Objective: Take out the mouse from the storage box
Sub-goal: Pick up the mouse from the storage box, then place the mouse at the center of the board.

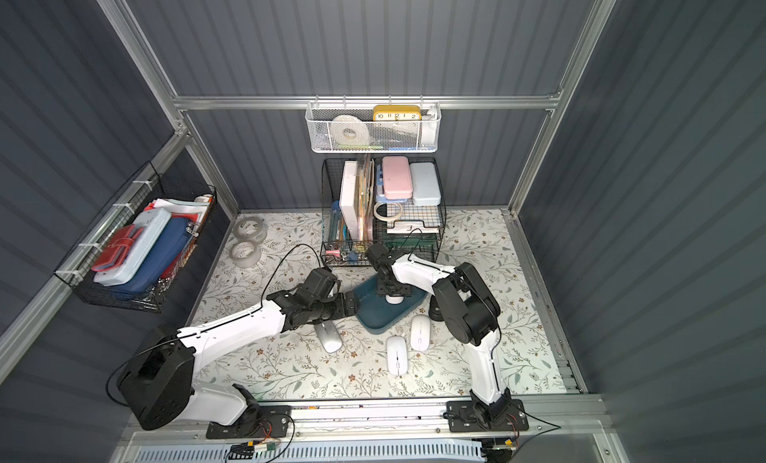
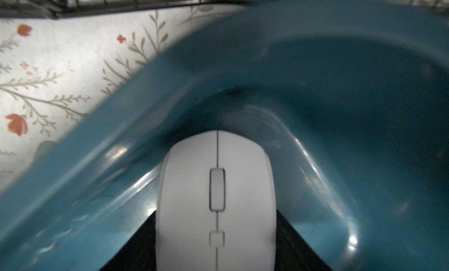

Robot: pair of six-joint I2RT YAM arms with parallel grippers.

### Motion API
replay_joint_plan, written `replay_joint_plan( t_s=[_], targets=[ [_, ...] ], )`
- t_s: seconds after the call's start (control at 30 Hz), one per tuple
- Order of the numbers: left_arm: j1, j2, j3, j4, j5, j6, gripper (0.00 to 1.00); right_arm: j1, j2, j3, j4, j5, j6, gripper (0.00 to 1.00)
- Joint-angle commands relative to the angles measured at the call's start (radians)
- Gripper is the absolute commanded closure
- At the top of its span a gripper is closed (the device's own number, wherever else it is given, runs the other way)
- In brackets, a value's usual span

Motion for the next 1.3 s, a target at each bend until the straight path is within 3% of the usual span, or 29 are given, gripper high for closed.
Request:
replay_joint_plan(
  t_s=[0.0, 0.47, 0.73, 1.0, 1.27],
  targets=[
    [-0.006, -0.032, -0.017, -0.008, -0.011, -0.005, 0.01, 0.006, -0.024, 0.004, -0.012, 0.019, -0.006, 0.38],
    [-0.006, -0.094, -0.024, -0.038, -0.045, 0.004, 0.01, 0.097, -0.193, -0.063, -0.007, 0.029, -0.039, 0.40],
    [-0.006, -0.230, -0.030, -0.167, -0.262, 0.023, 0.01, 0.248, -0.305, -0.128, -0.061, 0.092, 0.023, 0.40],
    [-0.006, -0.398, -0.058, -0.330, -0.489, -0.102, 0.01, 0.426, -0.378, -0.202, -0.076, 0.093, 0.089, 0.40],
    [-0.005, -0.503, -0.073, -0.370, -0.534, -0.134, 0.01, 0.591, -0.317, -0.215, -0.071, 0.139, 0.137, 0.40]
  ],
)
